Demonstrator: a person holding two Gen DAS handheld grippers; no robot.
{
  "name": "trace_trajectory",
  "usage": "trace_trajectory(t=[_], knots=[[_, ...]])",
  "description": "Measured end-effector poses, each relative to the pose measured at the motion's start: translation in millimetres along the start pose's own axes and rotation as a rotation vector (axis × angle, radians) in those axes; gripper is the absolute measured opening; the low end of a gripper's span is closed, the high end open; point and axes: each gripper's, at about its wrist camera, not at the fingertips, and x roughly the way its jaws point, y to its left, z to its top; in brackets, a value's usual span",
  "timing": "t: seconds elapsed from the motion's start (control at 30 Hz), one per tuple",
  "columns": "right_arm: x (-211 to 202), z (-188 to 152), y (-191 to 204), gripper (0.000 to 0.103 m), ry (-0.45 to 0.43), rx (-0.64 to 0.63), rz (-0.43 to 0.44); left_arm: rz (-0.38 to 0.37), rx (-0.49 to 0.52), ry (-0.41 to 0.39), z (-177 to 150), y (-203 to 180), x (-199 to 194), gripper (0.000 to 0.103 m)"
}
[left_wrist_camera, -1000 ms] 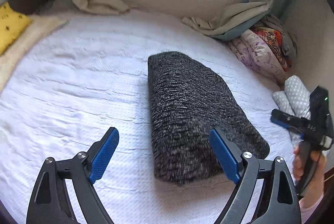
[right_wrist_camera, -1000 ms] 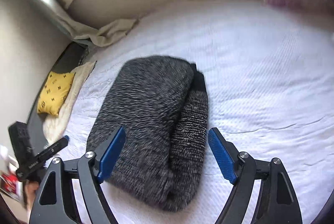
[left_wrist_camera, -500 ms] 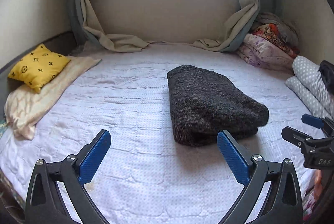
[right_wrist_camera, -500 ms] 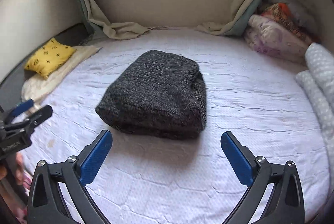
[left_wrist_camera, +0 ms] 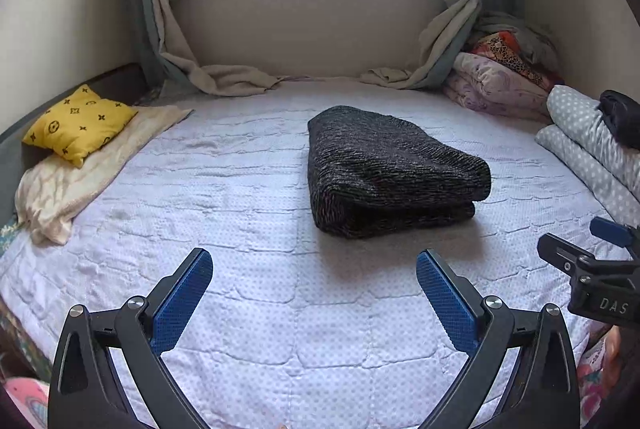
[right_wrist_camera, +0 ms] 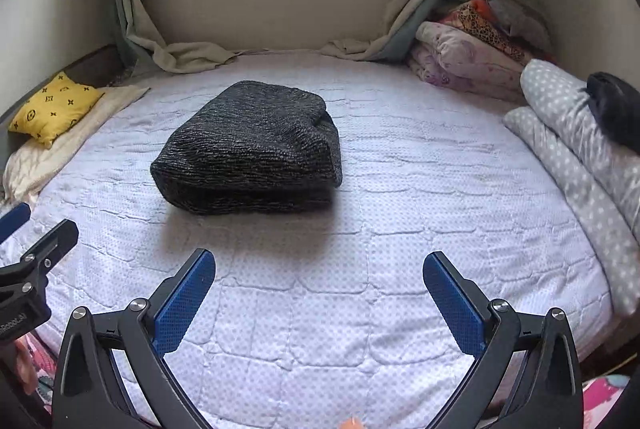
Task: Fold large clothes
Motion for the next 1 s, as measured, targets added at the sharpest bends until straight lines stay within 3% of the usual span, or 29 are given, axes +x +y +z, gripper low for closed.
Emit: trace_trajectory(t=[0.17, 0.37, 0.63, 1.0], knots=[[-4, -13, 2, 0.103, 0.018, 0.011, 0.033, 0.012, -0.02, -0.033, -7, 4, -8, 0.103], [-4, -19, 7, 0.103, 0.027, 0.007, 0.051, 0.086, 0.051, -0.061, -15, -1, -13, 0.103], [3, -24, 11, 0.103, 0.048, -0.003, 0.037, 0.081, 0.076, 0.015, -26, -5, 3, 0.103], [5, -26, 12, 0.103, 0.047, -0.001, 0.054, 0.08, 0.069, 0.04, -29, -6, 9, 0.103]])
